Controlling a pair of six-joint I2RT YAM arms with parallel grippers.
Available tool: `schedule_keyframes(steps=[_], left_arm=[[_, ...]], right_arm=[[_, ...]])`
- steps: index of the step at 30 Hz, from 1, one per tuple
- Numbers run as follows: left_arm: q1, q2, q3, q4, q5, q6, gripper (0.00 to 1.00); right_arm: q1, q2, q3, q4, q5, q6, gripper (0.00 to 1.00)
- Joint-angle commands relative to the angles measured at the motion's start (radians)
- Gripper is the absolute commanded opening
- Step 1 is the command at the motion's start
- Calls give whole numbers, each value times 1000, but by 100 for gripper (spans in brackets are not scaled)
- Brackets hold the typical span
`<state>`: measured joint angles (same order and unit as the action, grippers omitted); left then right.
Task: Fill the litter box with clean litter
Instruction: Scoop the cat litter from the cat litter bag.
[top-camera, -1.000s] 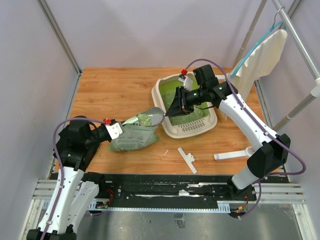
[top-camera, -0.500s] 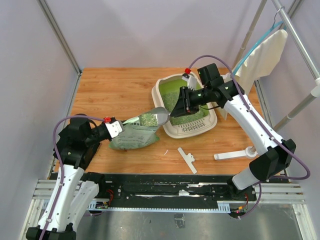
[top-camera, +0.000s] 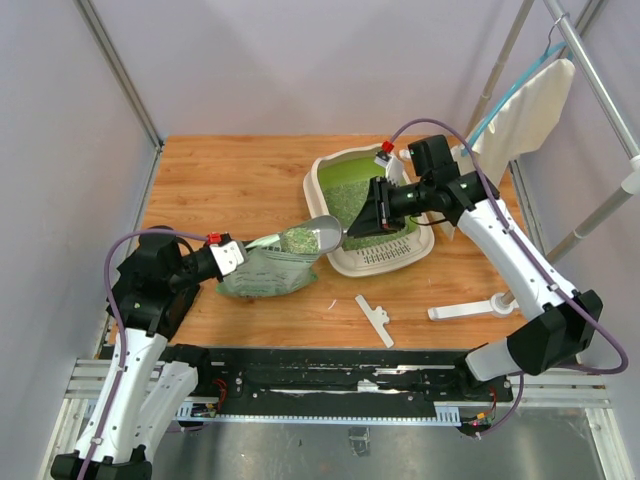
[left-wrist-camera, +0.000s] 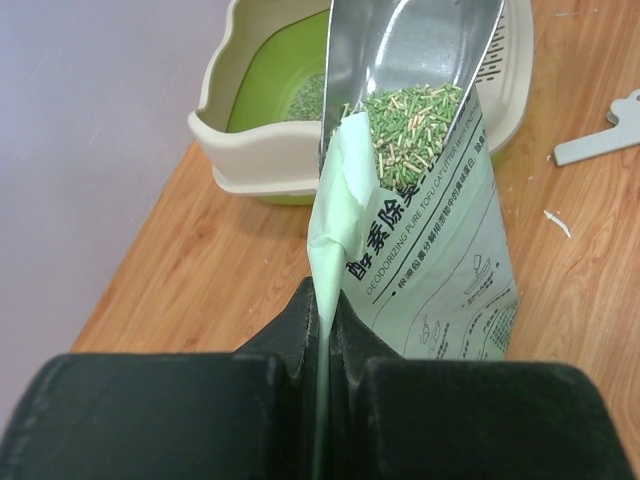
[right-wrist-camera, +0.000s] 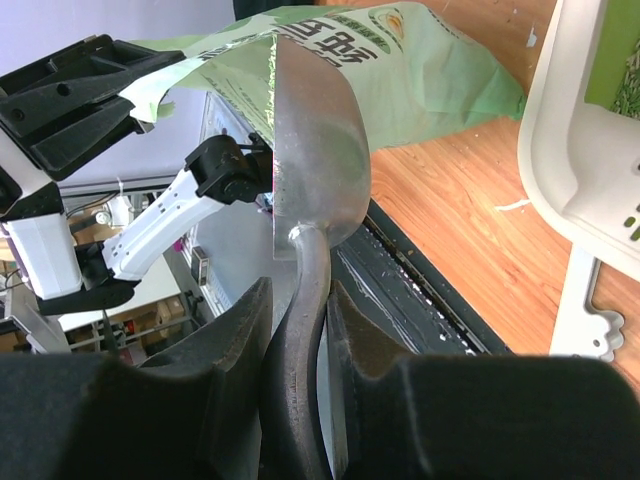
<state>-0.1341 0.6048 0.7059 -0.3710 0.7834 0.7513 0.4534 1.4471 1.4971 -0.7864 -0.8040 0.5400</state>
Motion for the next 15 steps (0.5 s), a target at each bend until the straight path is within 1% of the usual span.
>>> schedule_keyframes(steps=[1, 3, 6, 9, 11, 13, 15], left_arm=[[1, -46, 113, 230, 43, 22, 1], [1, -48, 105, 236, 47, 17, 1], [1, -49, 102, 243, 51, 8, 1], [2, -58, 105, 231, 46, 8, 1], [1, -60, 103, 229, 48, 7, 0], [2, -56, 96, 241, 56, -1, 1], [1, -53, 95, 244, 60, -7, 1]], right_arm=[[-50, -46, -54, 22, 9, 10, 1], [-19, -41, -84, 103, -25, 72, 1], [24, -18, -79, 117, -11, 91, 1], [-24, -46, -110, 91, 7, 70, 1], [-23, -55, -124, 120, 38, 87, 1], [26, -20, -124, 188, -14, 126, 1], [31, 14, -123, 184, -77, 133, 1]])
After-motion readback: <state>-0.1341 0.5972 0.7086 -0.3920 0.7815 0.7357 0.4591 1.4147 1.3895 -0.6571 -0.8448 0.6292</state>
